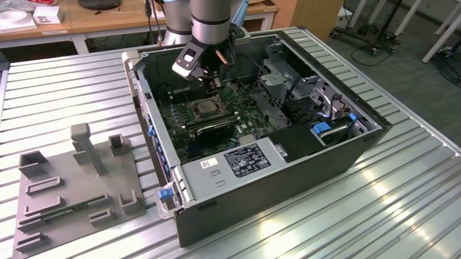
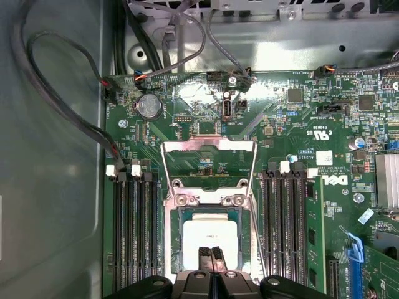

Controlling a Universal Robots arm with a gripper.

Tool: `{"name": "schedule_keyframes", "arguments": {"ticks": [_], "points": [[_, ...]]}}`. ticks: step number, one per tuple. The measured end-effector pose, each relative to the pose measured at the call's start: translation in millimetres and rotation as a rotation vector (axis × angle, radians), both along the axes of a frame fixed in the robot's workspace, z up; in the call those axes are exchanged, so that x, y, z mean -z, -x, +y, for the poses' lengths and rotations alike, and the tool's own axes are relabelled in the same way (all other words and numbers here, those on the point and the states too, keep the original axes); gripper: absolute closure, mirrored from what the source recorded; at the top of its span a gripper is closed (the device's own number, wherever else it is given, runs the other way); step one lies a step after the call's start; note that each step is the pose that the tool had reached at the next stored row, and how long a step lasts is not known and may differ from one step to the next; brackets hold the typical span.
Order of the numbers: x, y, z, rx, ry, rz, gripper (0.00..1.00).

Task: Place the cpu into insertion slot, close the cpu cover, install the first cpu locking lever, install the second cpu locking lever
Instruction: 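Close the cpu cover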

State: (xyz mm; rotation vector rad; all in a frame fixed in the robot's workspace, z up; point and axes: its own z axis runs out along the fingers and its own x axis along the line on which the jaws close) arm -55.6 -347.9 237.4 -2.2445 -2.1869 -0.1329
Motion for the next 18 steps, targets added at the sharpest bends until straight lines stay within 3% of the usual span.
{"name": "schedule_keyframes", "arguments": {"ticks": [13,18], "points": [[-4.8,0.0,0.0,0.0,-0.0002,-0.0001,0.89],[-9.4,0.0,0.0,0.0,-0.0003,-0.0002,0.89]]}}
